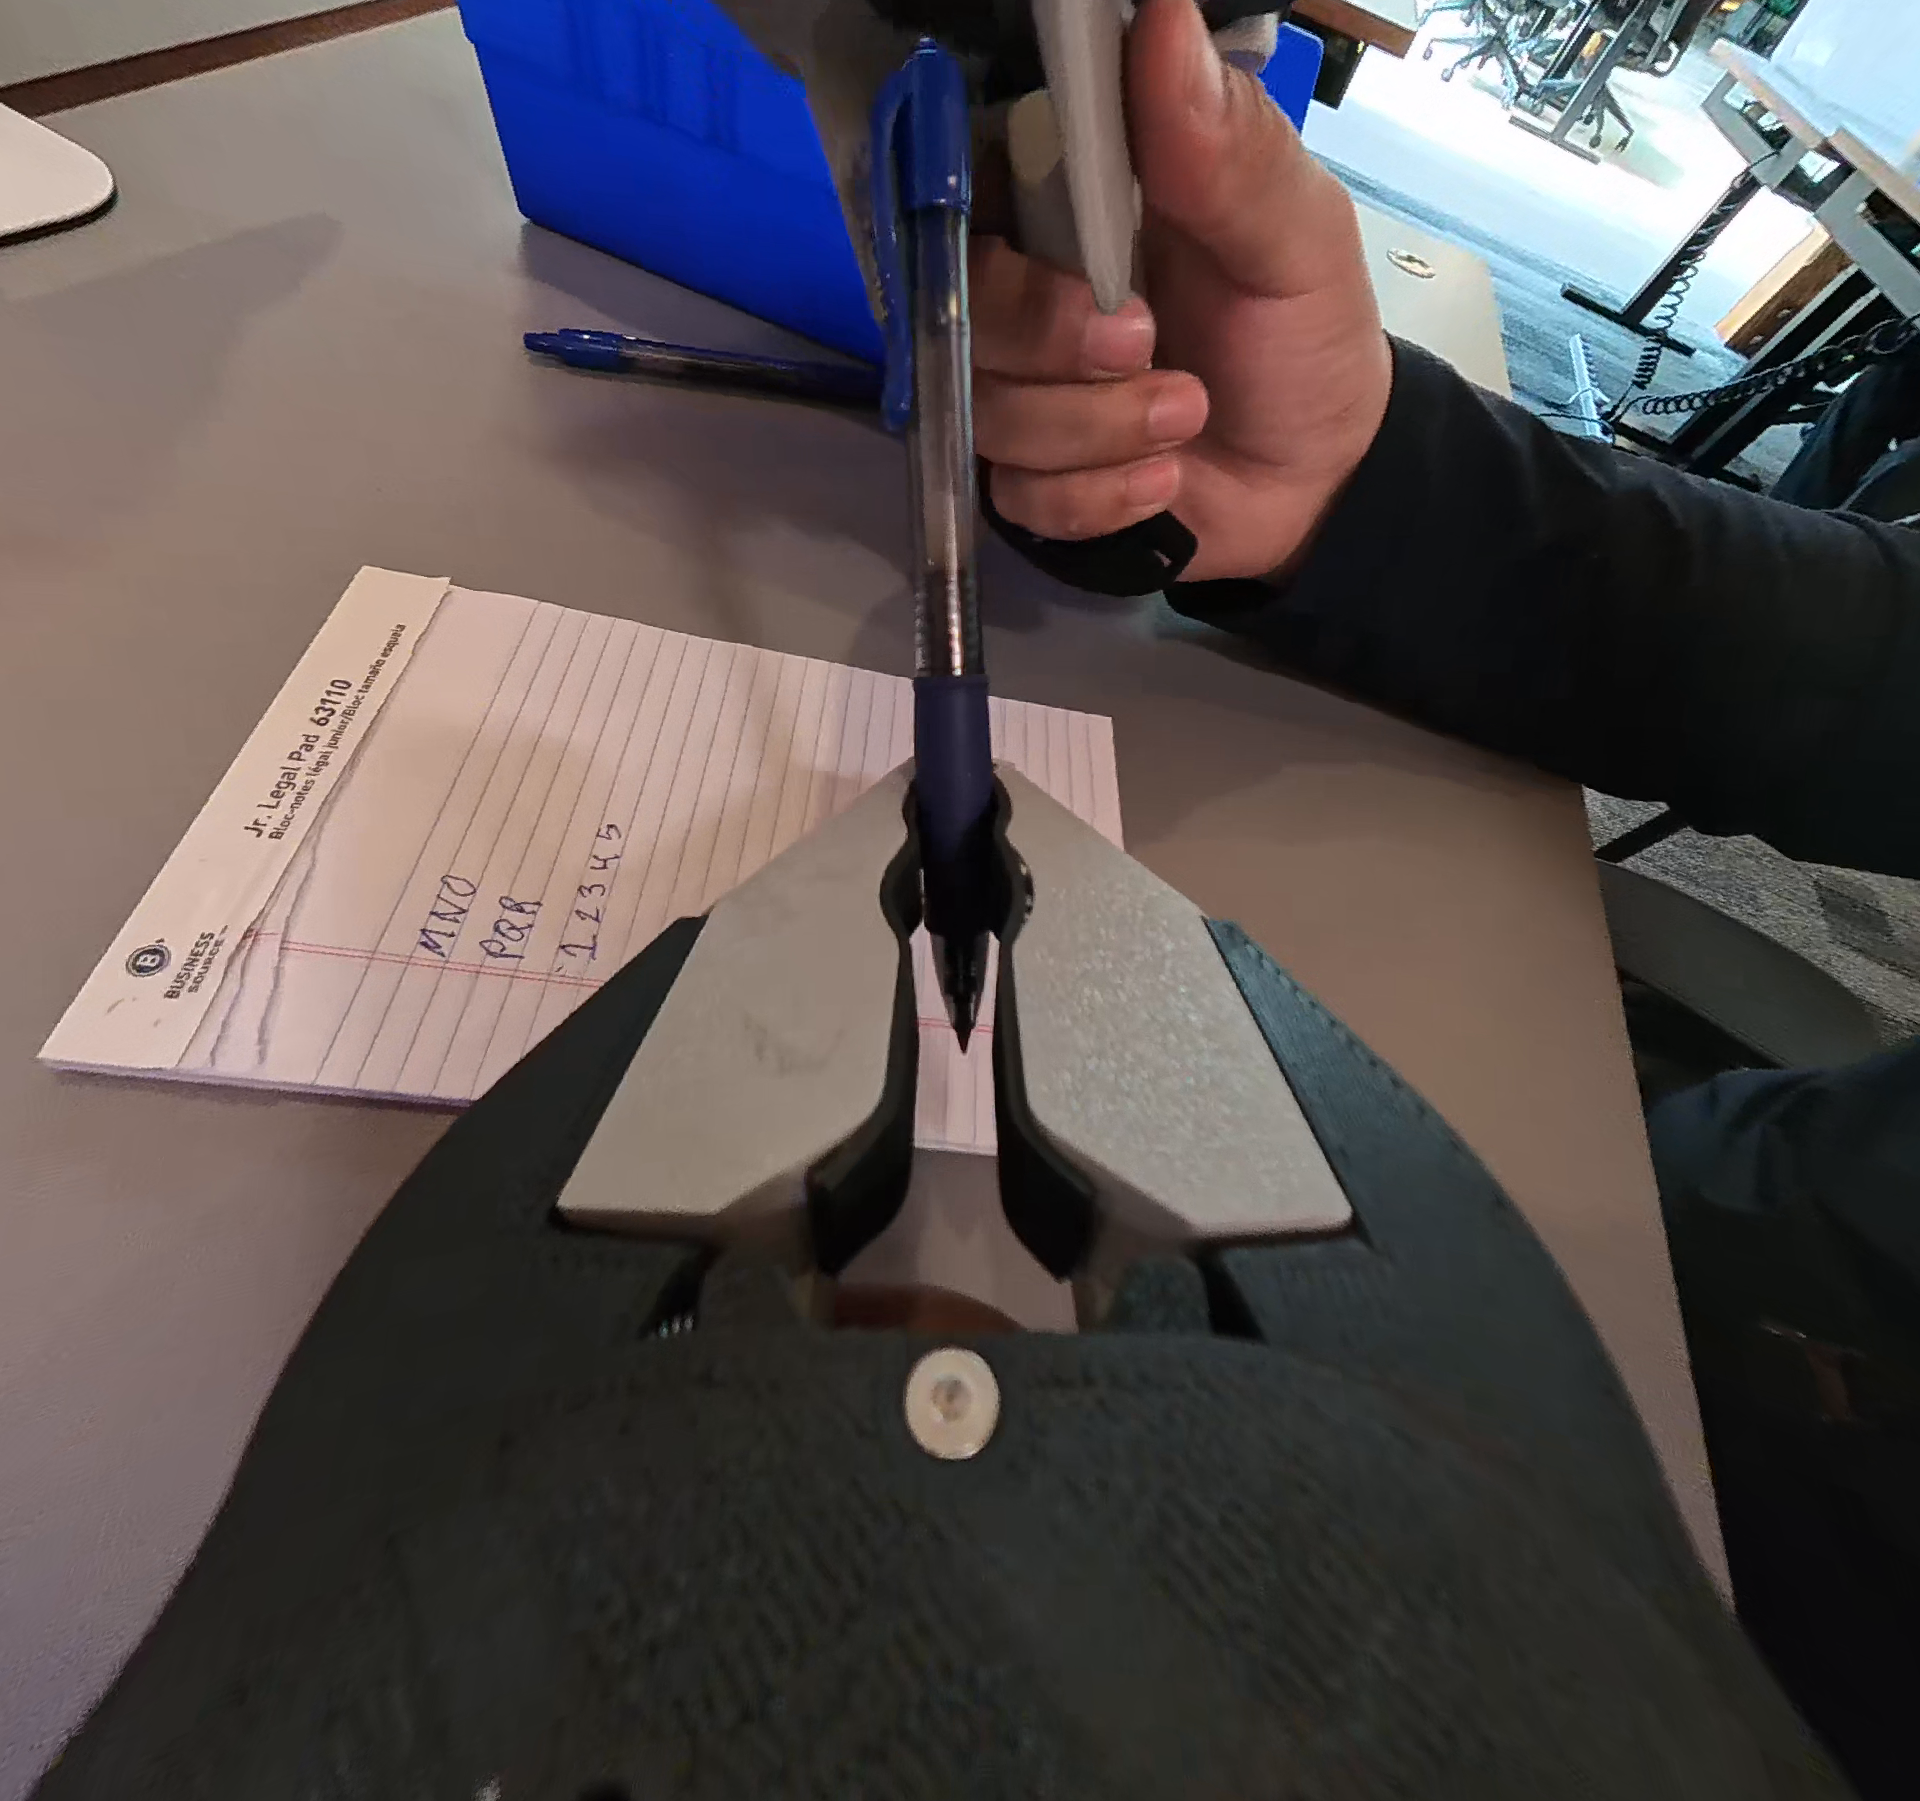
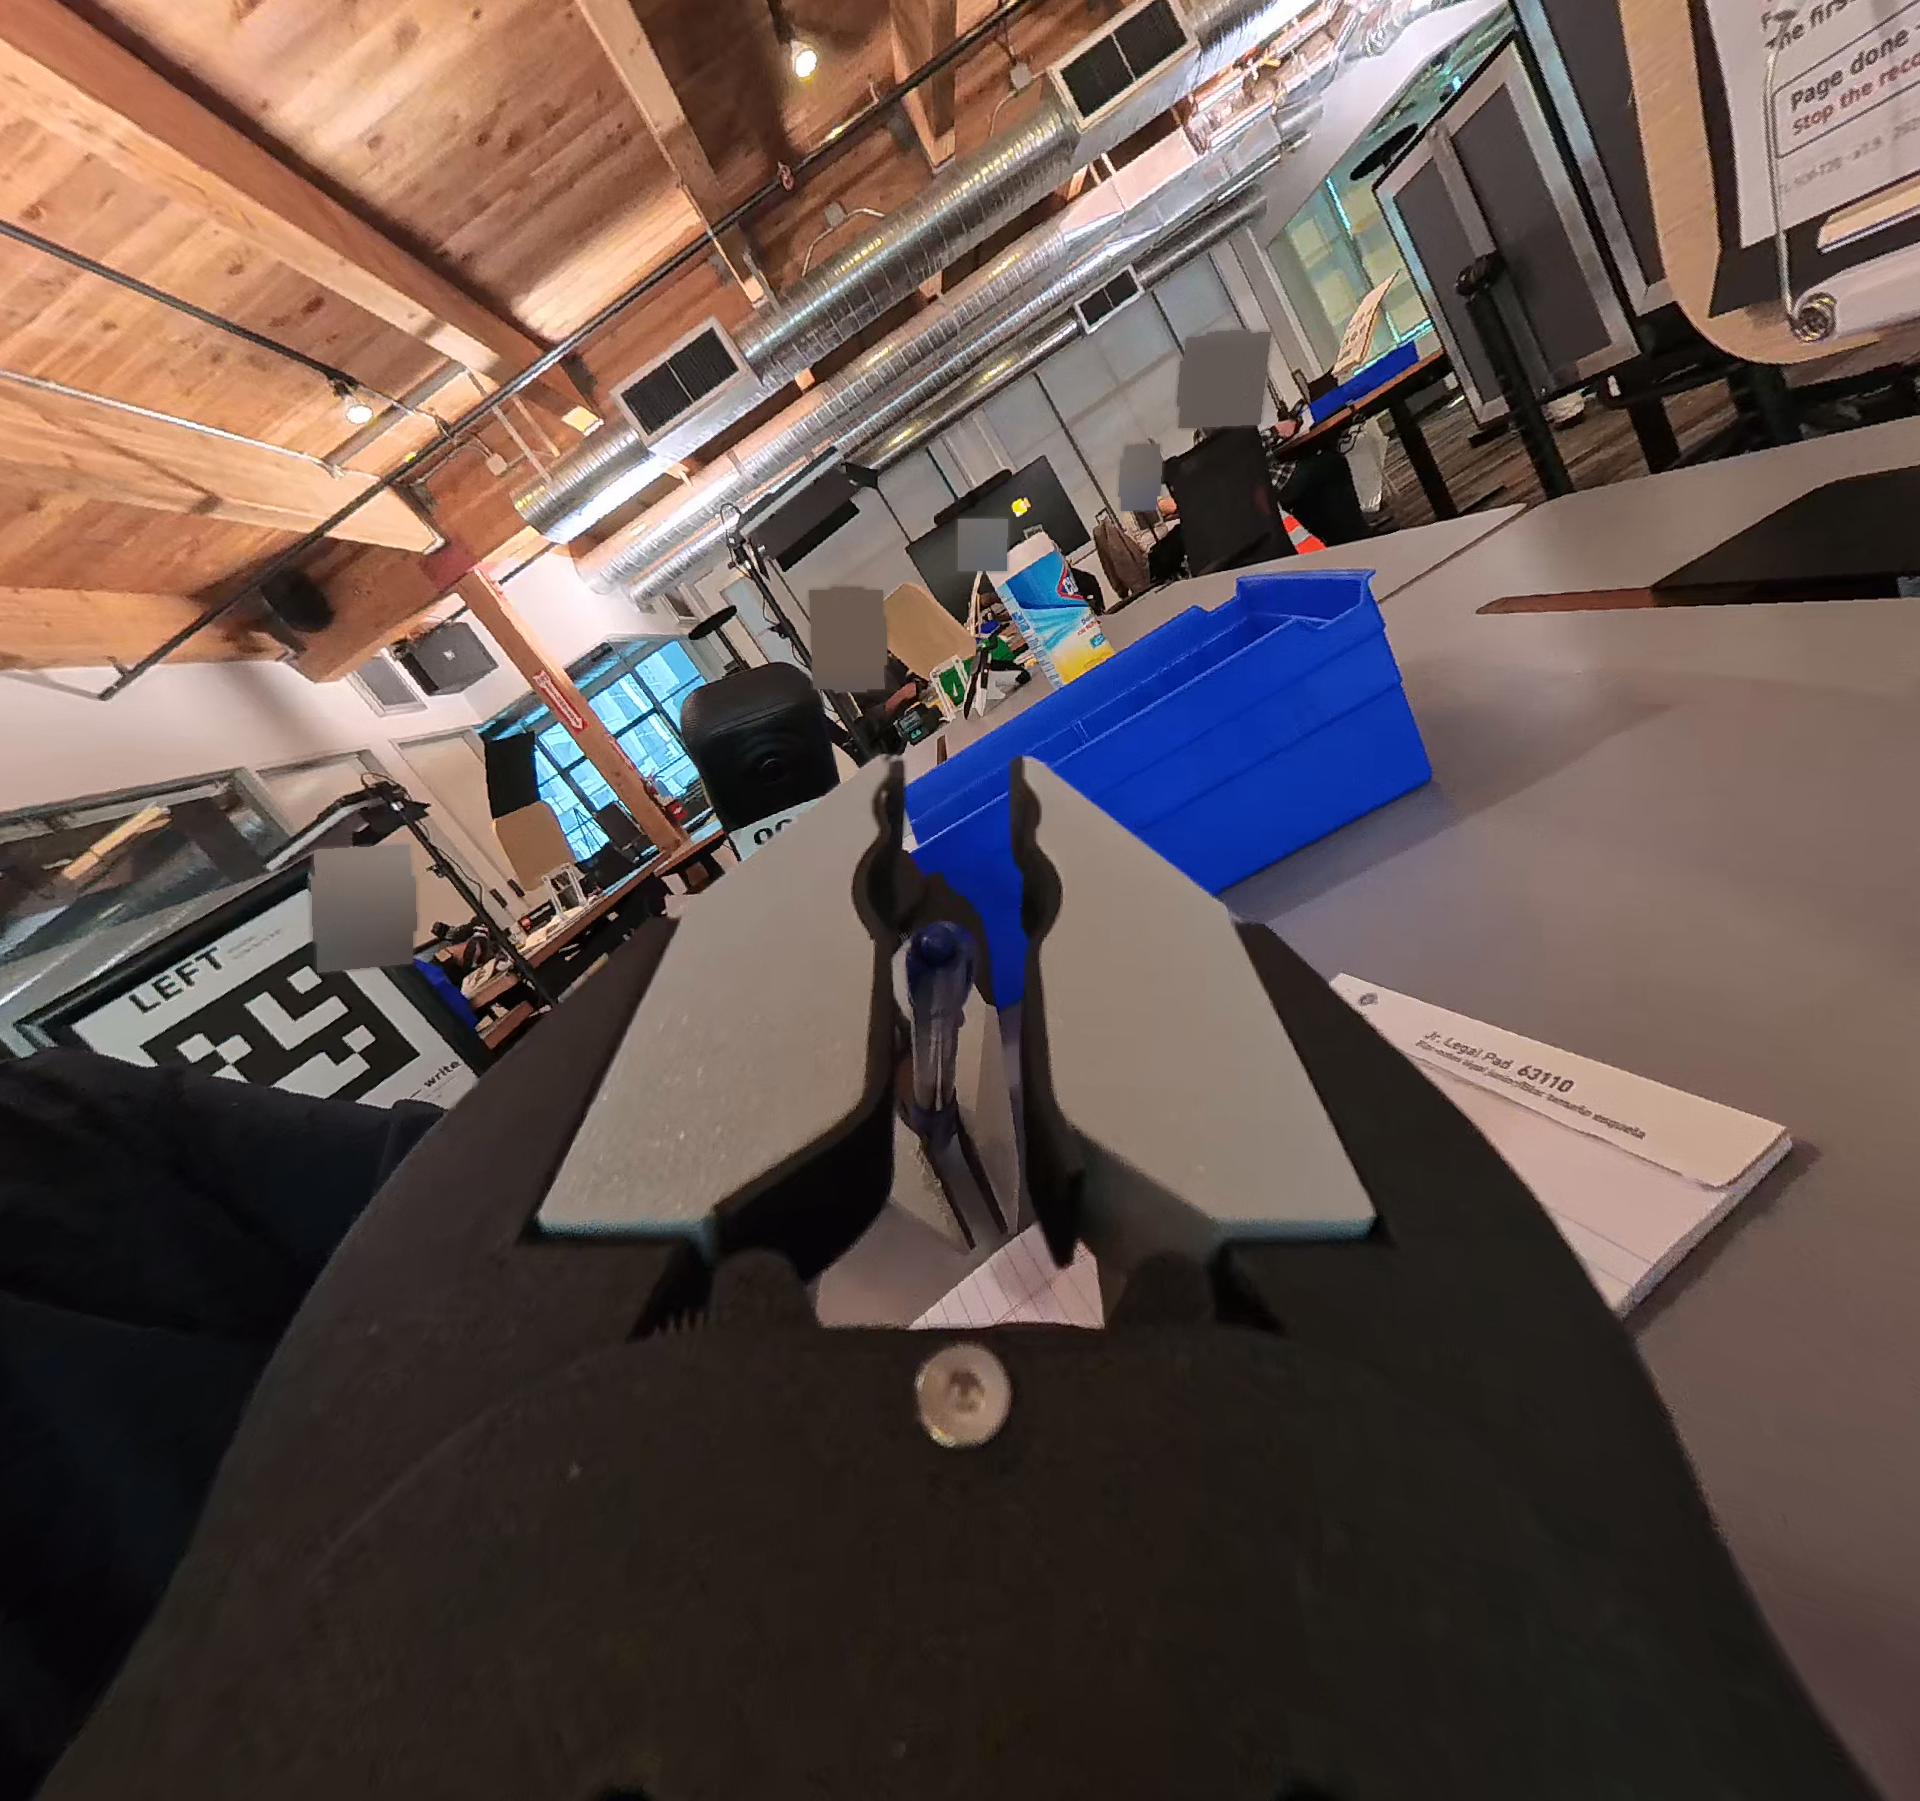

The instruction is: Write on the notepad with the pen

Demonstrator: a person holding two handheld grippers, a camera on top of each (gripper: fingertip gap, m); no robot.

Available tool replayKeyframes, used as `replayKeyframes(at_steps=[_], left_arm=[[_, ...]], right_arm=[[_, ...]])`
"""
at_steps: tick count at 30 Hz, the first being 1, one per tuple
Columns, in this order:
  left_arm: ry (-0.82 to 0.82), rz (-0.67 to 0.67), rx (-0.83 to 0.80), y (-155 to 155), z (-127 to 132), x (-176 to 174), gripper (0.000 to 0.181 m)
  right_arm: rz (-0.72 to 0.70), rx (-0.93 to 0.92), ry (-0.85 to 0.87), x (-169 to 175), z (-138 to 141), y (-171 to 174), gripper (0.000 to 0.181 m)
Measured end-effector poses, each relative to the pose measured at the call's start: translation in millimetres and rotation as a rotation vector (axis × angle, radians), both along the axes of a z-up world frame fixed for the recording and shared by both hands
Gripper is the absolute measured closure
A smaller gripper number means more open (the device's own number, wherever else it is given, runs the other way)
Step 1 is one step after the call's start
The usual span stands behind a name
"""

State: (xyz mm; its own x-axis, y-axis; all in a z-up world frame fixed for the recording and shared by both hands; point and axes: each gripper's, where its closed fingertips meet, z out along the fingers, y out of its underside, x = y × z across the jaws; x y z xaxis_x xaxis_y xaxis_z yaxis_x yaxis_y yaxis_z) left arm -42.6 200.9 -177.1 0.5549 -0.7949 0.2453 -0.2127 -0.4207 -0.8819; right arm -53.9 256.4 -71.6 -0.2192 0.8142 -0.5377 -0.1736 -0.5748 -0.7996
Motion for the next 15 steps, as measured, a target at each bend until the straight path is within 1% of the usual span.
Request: replayKeyframes(at_steps=[2,5,8,11,15], left_arm=[[-0.004,0.002,0.000,0.3,0.5,-0.1,0.177],[-0.020,0.006,0.009,1.0,3.6,0.7,0.177],[0.003,0.013,0.018,1.8,0.7,0.9,0.176],[-0.019,0.012,0.016,1.2,3.8,3.2,0.177],[-0.001,0.022,0.026,2.0,3.3,-0.6,0.178]], right_arm=[[-0.009,0.019,0.002,0.7,0.7,-0.9,0.181],[-0.015,0.043,-0.030,-3.4,-4.1,-3.3,0.181],[-0.006,0.029,-0.012,-6.0,-4.2,-5.5,0.181],[-0.018,0.023,0.010,-4.4,-2.8,-4.3,0.181],[-0.033,0.051,-0.022,-9.3,-5.6,-6.2,0.181]])
